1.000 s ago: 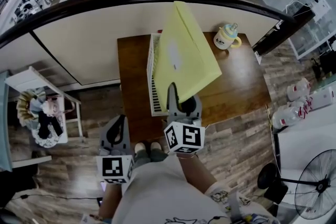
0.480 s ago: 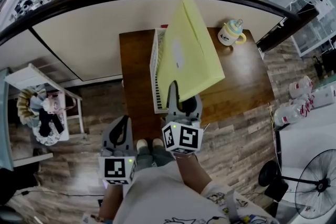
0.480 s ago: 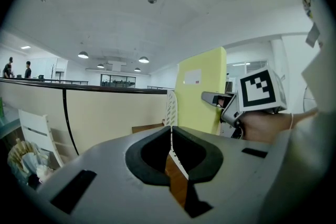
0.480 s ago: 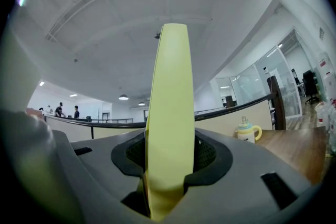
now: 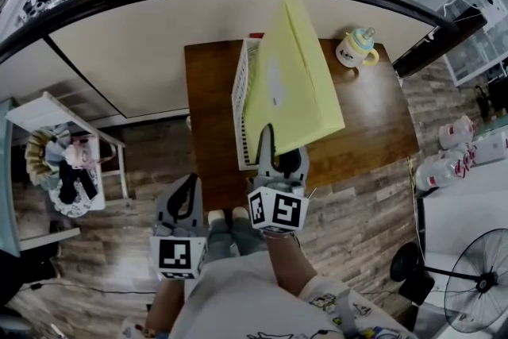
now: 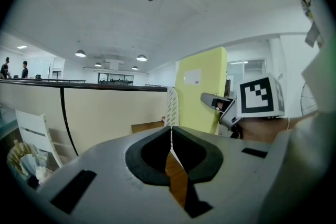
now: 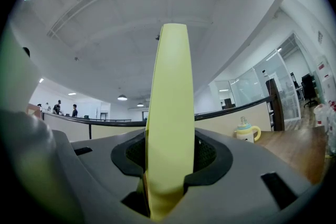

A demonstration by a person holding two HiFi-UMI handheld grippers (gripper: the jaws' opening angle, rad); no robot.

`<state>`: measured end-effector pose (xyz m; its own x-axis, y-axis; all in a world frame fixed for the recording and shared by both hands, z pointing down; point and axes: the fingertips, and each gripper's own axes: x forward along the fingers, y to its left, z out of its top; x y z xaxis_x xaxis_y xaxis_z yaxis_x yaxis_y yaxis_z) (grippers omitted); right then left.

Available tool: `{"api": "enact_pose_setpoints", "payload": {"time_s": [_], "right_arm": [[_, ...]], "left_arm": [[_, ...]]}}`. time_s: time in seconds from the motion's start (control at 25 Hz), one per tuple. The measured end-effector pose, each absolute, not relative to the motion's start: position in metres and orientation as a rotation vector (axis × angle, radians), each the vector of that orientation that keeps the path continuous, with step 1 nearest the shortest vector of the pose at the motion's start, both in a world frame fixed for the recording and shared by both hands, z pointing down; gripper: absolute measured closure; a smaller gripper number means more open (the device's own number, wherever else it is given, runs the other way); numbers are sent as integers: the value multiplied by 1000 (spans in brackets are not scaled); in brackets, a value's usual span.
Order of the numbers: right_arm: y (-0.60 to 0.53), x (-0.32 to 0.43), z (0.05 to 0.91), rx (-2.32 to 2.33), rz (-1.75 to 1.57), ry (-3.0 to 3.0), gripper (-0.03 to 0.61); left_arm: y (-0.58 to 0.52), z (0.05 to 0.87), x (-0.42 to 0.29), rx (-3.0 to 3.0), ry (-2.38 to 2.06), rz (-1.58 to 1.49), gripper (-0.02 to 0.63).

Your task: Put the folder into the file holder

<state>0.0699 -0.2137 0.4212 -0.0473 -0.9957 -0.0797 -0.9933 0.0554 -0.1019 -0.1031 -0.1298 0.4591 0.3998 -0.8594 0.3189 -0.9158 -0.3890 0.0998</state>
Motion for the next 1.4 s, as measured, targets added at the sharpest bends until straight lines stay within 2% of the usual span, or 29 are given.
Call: {"api": "enact_pose_setpoints", "payload": {"time_s": [1.4], "right_arm": [[-218,65,502,-2149,-106,2385,408]], "left_arm": [[-150,482,-98,2367,-1518,319,603]]}}
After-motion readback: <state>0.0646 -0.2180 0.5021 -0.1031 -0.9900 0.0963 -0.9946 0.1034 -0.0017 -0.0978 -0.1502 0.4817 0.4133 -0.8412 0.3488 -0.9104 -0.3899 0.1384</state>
